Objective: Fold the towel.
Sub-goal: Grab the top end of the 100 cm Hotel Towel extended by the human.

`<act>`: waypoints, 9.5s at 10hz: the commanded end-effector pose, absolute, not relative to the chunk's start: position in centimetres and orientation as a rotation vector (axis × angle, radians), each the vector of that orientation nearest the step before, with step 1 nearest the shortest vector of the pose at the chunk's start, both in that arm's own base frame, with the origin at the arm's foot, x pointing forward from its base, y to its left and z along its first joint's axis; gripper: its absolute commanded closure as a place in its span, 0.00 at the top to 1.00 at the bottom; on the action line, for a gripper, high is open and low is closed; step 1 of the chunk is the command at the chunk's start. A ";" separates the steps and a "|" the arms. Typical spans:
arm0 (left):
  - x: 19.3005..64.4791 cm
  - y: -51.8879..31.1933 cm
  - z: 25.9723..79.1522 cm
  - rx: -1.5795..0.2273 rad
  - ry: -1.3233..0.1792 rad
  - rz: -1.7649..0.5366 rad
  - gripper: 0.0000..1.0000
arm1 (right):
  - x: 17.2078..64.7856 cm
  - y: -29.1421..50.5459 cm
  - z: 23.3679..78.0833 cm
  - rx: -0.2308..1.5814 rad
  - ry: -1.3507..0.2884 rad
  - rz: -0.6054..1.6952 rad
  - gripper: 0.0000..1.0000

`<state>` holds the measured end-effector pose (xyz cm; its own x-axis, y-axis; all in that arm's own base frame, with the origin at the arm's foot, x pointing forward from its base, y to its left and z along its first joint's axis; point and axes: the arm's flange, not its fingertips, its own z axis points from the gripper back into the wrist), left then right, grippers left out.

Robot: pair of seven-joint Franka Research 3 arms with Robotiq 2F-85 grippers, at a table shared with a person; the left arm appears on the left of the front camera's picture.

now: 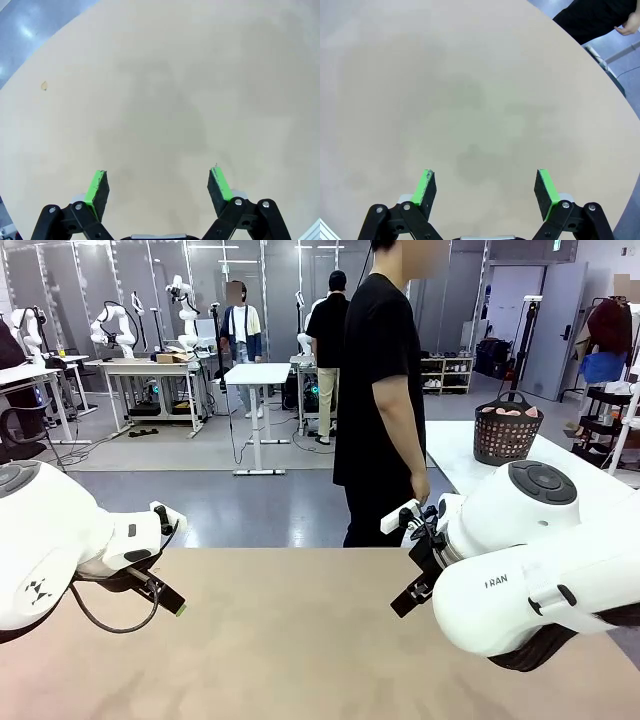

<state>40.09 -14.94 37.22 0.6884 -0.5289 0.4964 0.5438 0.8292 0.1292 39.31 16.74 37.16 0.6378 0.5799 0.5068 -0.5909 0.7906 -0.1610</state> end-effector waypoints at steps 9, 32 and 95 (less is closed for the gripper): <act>40.1 0.4 48.0 -0.682 -0.383 -0.496 1.00 | 40.2 1.8 49.8 0.767 -0.455 0.483 1.00; 31.5 23.8 40.2 -1.244 -0.627 -0.128 1.00 | 32.0 -18.7 45.4 1.218 -0.481 0.188 1.00; 31.5 23.8 40.2 -1.244 -0.627 -0.128 1.00 | 32.0 -18.7 45.4 1.218 -0.481 0.188 1.00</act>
